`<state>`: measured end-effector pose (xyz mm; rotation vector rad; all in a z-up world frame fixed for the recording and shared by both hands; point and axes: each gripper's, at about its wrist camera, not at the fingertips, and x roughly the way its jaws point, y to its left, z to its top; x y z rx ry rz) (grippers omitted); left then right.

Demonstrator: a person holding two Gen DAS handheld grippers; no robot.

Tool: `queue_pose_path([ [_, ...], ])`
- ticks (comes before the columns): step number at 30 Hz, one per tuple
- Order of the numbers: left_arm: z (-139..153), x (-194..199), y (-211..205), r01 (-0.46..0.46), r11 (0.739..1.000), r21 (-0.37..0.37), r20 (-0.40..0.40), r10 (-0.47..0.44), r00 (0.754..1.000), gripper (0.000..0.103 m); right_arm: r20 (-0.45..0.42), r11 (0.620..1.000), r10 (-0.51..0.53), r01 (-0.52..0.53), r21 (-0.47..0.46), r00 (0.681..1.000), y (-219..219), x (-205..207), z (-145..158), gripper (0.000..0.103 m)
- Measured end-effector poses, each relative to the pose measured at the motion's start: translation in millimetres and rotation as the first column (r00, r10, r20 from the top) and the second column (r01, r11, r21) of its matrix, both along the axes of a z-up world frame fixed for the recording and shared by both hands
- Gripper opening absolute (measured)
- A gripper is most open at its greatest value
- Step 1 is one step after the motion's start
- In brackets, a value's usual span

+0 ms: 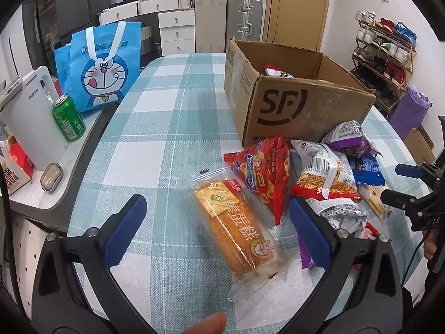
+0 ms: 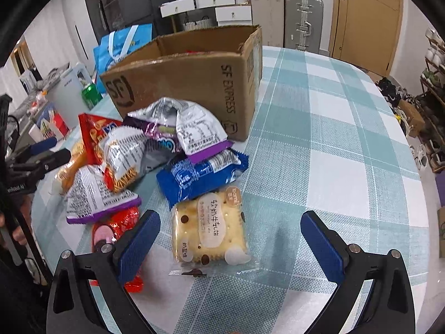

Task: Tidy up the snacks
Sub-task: 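Move the left gripper to the orange bread loaf while the right moves to the cracker pack, then grasp the orange bread loaf with the left gripper while the right grasps the cream cracker pack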

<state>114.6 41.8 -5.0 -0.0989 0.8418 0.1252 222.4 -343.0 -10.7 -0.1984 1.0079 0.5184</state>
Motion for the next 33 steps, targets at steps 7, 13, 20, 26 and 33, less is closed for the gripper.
queue_pose_path([
  [7, -9, 4, 0, -0.002, 1.0, 0.005, -0.027, 0.002, 1.0, 0.102, -0.019, 0.997, 0.002, -0.004, -0.073, 1.0, 7, 2, -17, 0.102],
  [13, -13, 5, -5, 0.014, 1.0, 0.01, -0.04, -0.014, 0.999, 0.102, -0.034, 0.995, 0.012, -0.015, -0.097, 0.999, 9, 3, -23, 0.102],
  [20, -24, 11, -11, 0.019, 1.0, 0.014, -0.076, -0.017, 0.997, 0.102, -0.032, 0.992, 0.019, -0.023, -0.122, 0.999, 10, 3, -27, 0.102],
  [26, -30, 14, -4, 0.002, 0.999, 0.035, -0.112, 0.002, 0.994, 0.102, -0.034, 0.991, 0.026, -0.03, -0.127, 0.999, 9, 4, -27, 0.102],
  [33, -36, 15, 1, -0.001, 0.999, 0.047, -0.148, 0.008, 0.989, 0.102, -0.028, 0.99, 0.051, -0.054, -0.128, 0.998, 6, 1, -25, 0.098],
])
